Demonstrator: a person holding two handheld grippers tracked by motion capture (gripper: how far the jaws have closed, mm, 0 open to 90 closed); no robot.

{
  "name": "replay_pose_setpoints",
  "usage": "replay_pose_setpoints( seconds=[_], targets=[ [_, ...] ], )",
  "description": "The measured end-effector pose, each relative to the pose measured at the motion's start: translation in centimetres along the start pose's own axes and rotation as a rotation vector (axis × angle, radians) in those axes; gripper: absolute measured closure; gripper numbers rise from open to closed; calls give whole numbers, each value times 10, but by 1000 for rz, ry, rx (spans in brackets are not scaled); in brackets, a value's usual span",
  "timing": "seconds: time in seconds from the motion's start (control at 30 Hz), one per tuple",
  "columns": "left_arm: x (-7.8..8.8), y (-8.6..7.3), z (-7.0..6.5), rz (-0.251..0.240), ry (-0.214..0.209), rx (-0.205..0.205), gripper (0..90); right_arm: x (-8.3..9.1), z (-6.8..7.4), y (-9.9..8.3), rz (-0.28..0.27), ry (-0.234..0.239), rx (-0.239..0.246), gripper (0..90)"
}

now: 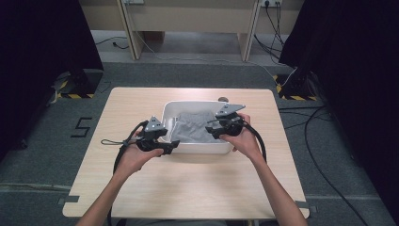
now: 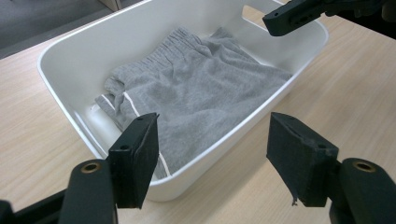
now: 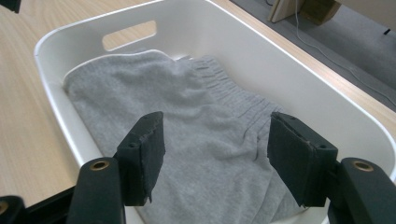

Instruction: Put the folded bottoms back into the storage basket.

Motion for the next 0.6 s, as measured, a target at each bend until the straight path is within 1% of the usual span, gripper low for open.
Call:
replay_pose_setpoints(
  seconds=[0.2, 0.3, 0.43, 0.6],
  targets=[
    [7, -5, -1, -8, 5, -10, 317, 1, 5, -7, -4, 9, -4, 368],
    [12, -8, -1, -19, 4, -3, 302, 4, 7, -11, 1, -1, -3, 363],
    [15, -14, -2, -20, 8, -11, 293, 9, 12, -14, -14, 9, -12, 361],
    [17, -19, -1, -33, 19, 2, 252, 13, 18, -20, -26, 19, -13, 356]
  ],
)
Point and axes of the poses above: each handheld gripper's, and its own axes: x roughly backward along the jaws, y roughly out of its top, z roughly to its left, the point moved 9 cm from there along -x, roughly forward along the jaws, and after that the axes turned 8 degrees about z, right-handed, at the moved point
